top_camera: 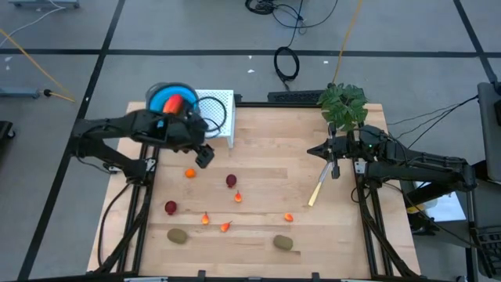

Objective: Pick & Place Fruit
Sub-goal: Put the top pomegranate into the blue strainer bowl on the shelf

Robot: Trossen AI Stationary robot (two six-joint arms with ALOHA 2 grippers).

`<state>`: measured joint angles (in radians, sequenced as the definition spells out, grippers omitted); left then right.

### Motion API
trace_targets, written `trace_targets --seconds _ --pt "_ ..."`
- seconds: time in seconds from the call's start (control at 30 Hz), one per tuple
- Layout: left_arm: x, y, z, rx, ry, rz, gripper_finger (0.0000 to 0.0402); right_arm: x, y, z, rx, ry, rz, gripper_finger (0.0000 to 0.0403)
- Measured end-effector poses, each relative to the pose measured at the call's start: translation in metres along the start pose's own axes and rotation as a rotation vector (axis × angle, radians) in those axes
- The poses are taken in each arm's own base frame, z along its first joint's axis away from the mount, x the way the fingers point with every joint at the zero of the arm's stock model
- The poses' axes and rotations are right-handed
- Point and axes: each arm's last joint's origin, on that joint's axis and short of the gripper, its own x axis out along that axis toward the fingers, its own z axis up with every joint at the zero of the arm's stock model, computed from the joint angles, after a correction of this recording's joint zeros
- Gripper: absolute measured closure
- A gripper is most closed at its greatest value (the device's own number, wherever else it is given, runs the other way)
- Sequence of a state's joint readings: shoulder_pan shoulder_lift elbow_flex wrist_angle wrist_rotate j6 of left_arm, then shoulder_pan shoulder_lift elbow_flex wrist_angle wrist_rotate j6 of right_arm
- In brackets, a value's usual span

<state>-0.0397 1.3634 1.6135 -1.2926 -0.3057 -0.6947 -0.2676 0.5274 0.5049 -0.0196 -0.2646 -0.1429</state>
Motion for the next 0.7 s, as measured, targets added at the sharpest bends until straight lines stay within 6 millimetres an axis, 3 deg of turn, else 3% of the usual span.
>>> trace_targets --seconds 0.33,0.7 --pt "0.055 -0.04 -0.002 -0.077 0.118 0.047 0.008 0.0 0.0 0.0 0.0 0.0 0.002 0.0403" --pt "0.11 -0.063 -0.009 -0.27 0.267 0.135 0.008 0.0 0.0 -0.002 0.005 0.02 0.005 0.0403"
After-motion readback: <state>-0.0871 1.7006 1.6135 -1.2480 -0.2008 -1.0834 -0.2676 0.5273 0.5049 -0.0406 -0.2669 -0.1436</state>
